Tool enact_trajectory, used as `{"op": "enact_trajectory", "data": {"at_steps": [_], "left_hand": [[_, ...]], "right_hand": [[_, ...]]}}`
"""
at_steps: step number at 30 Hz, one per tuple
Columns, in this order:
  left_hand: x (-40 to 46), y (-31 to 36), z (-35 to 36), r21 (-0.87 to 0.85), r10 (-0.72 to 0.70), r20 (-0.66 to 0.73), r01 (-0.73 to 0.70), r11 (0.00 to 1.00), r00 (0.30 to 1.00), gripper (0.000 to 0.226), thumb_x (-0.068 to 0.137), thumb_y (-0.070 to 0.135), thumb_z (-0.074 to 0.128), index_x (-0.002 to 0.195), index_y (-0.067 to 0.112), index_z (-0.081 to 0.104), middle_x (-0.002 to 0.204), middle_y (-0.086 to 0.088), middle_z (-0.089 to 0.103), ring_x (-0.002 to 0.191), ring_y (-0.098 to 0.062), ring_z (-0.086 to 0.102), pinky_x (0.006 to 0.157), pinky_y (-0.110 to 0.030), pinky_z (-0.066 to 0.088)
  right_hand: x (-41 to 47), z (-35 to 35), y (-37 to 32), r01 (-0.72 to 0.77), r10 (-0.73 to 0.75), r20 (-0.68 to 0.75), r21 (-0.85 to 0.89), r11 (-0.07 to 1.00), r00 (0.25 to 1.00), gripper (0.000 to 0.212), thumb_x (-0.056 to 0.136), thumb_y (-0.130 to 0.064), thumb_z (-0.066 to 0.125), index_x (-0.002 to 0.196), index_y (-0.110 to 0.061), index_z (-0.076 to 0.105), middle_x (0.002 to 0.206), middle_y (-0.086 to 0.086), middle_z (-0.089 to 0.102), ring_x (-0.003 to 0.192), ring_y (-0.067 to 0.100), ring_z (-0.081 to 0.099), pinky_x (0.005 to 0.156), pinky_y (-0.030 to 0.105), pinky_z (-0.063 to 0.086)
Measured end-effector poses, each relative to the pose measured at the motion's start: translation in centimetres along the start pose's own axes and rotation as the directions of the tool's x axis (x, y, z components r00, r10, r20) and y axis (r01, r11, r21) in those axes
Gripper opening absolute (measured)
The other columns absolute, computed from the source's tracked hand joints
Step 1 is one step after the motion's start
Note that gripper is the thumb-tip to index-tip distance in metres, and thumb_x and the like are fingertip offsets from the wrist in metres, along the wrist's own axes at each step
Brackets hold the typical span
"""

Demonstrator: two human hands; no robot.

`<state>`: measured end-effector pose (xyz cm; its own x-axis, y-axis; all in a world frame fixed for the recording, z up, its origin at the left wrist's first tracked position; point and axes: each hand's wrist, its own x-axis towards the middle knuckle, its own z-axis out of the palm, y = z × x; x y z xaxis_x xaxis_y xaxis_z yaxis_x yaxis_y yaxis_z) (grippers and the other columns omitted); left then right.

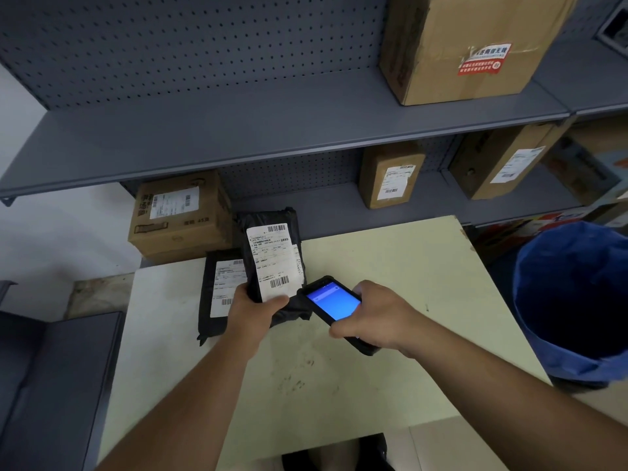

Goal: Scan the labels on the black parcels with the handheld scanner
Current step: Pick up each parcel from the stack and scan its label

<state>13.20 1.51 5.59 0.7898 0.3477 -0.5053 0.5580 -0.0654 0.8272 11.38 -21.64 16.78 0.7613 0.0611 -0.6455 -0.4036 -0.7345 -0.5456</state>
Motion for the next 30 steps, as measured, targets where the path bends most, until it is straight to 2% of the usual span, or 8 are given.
{"op": "enact_trajectory", "data": {"at_steps": [4,8,10,16,22,27,30], "left_hand": [[0.5,-0.3,1.8,-0.053,-0.035,0.077,0.039,0.998,0.996,0.05,0.079,0.014,0.086,0.126,0.017,0.069,0.115,0.001,0.077,0.1,-0.015,0.073,0.07,-0.026,0.055],[0.9,-0.6,3.8,-0.073,-0.083,0.135,0.094,0.993,0.987,0.043,0.077,0.018,0.088,0.118,0.02,0.073,0.111,0.0,0.08,0.103,-0.022,0.075,0.086,-0.037,0.06],[1.0,-0.7,5.0,-0.076,-0.099,0.161,0.112,0.991,0.982,0.039,0.08,0.015,0.086,0.117,0.02,0.074,0.11,-0.001,0.081,0.102,-0.023,0.076,0.088,-0.039,0.061],[1.2,-0.9,8.8,-0.075,-0.12,0.194,0.137,0.988,0.974,0.033,0.083,0.014,0.083,0.115,0.018,0.075,0.108,-0.005,0.081,0.099,-0.027,0.076,0.073,-0.033,0.057],[1.9,-1.6,12.8,-0.058,-0.162,0.24,0.181,0.982,0.957,0.04,0.082,0.012,0.083,0.12,0.016,0.073,0.111,-0.006,0.081,0.1,-0.028,0.077,0.079,-0.037,0.059],[2.5,-1.8,16.3,-0.019,-0.17,0.296,0.184,0.983,0.94,0.026,0.084,0.012,0.082,0.108,0.02,0.079,0.098,-0.003,0.084,0.088,-0.023,0.079,0.069,-0.029,0.06],[3.0,-2.0,18.6,-0.004,-0.171,0.32,0.182,0.983,0.932,0.018,0.087,0.013,0.08,0.101,0.024,0.078,0.093,0.002,0.083,0.087,-0.019,0.078,0.068,-0.028,0.059]], "right_hand": [[0.4,-0.8,1.2,-0.012,0.012,-0.025,0.014,1.0,1.0,0.053,0.071,-0.037,0.087,0.11,-0.021,0.056,0.101,0.0,0.065,0.086,0.021,0.068,0.069,0.036,0.057],[0.9,-1.6,2.6,-0.023,0.023,-0.037,0.017,1.0,0.999,0.055,0.071,-0.038,0.086,0.113,-0.02,0.055,0.101,0.0,0.064,0.094,0.024,0.071,0.07,0.035,0.056],[1.0,-2.2,3.4,-0.031,0.032,-0.045,0.022,0.999,0.998,0.054,0.072,-0.037,0.086,0.113,-0.02,0.055,0.1,-0.001,0.063,0.089,0.021,0.067,0.069,0.034,0.054],[1.8,-3.6,5.4,-0.051,0.055,-0.055,0.069,0.996,0.997,0.053,0.072,-0.036,0.086,0.111,-0.019,0.055,0.098,-0.001,0.063,0.081,0.019,0.064,0.068,0.034,0.054],[2.8,-5.1,7.6,-0.078,0.086,-0.058,0.124,0.989,0.995,0.05,0.072,-0.035,0.084,0.11,-0.021,0.056,0.096,-0.002,0.064,0.08,0.016,0.064,0.067,0.033,0.053],[3.5,-6.2,9.2,-0.103,0.113,-0.053,0.163,0.981,0.992,0.052,0.072,-0.033,0.084,0.113,-0.022,0.055,0.096,-0.002,0.064,0.079,0.015,0.065,0.066,0.032,0.053],[4.0,-7.0,10.3,-0.109,0.121,-0.055,0.182,0.977,0.991,0.049,0.073,-0.032,0.084,0.111,-0.021,0.055,0.094,-0.002,0.064,0.077,0.015,0.064,0.066,0.031,0.051]]}}
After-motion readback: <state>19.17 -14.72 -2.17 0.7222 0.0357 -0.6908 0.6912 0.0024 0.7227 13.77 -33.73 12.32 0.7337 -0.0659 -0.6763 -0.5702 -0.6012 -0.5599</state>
